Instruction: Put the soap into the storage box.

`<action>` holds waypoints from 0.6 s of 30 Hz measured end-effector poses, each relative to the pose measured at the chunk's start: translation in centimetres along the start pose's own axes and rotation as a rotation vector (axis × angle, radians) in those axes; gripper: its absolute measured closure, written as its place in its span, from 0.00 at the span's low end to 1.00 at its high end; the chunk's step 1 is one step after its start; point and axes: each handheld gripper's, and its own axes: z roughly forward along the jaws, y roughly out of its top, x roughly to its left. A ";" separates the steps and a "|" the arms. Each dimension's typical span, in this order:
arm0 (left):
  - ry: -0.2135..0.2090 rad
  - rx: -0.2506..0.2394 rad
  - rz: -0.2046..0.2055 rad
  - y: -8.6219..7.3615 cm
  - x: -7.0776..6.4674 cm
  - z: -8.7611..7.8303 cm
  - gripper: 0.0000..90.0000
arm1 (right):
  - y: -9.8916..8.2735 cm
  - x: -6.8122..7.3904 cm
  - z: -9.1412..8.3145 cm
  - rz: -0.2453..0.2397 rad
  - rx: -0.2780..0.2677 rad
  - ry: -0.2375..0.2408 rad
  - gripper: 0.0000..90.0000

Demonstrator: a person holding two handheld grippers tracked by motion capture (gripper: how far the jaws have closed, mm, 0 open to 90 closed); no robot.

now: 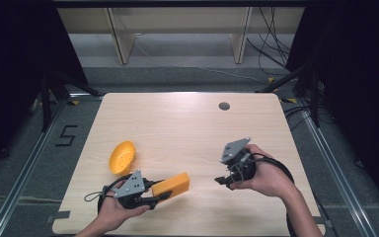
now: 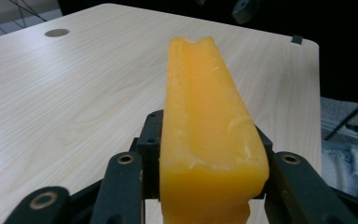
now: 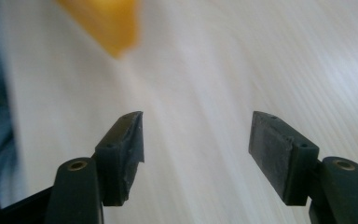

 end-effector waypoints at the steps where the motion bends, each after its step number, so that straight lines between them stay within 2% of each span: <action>1: 0.003 -0.003 -0.006 0.0 0.0 -0.1 0.67 | -1.1 -0.4 0.1 0.081 -0.017 -0.053 0.43; 2: 0.012 -0.008 -0.008 0.0 0.0 -0.3 0.67 | -1.8 -0.8 0.2 0.119 -0.034 -0.092 0.44; 3: 0.019 -0.009 -0.006 0.0 0.0 -0.5 0.67 | -3.6 -1.4 0.4 0.217 -0.088 -0.158 0.45; 4: 0.025 -0.022 -0.012 0.0 0.0 -0.6 0.67 | -3.6 -1.4 0.4 0.217 -0.088 -0.158 0.45; 6: 0.045 -0.033 0.005 -0.1 0.1 -0.9 0.67 | -5.1 -1.6 0.5 0.312 -0.095 -0.194 0.49; 8: 0.061 -0.039 -0.002 -0.1 0.1 -1.2 0.67 | -6.3 -2.0 0.9 0.384 -0.123 -0.251 0.51; 10: 0.082 -0.049 -0.021 -0.1 -0.1 -1.5 0.67 | -7.3 -2.0 1.2 0.476 -0.143 -0.287 0.55; 11: 0.085 -0.055 -0.012 -0.1 -0.1 -1.6 0.67 | -7.6 -2.0 1.2 0.477 -0.155 -0.304 0.56; 13: 0.104 -0.064 -0.027 -0.1 -0.2 -1.9 0.67 | -8.2 -2.1 1.1 0.495 -0.208 -0.337 0.60; 14: 0.101 -0.069 -0.022 0.0 -0.1 -2.0 0.67 | -8.4 -2.1 1.0 0.516 -0.236 -0.354 0.62; 15: 0.118 -0.069 -0.028 0.0 -0.1 -2.1 0.67 | -8.4 -2.0 0.8 0.551 -0.255 -0.363 0.63; 16: 0.117 -0.078 -0.027 0.0 0.0 -2.2 0.67 | -8.5 -1.9 0.6 0.555 -0.256 -0.404 0.64; 17: 0.132 -0.073 -0.027 0.1 0.1 -2.4 0.67 | -8.7 -2.0 0.7 0.553 -0.268 -0.414 0.65; 18: 0.140 -0.076 -0.034 0.1 0.1 -2.5 0.67 | -8.7 -1.8 0.5 0.572 -0.262 -0.416 0.65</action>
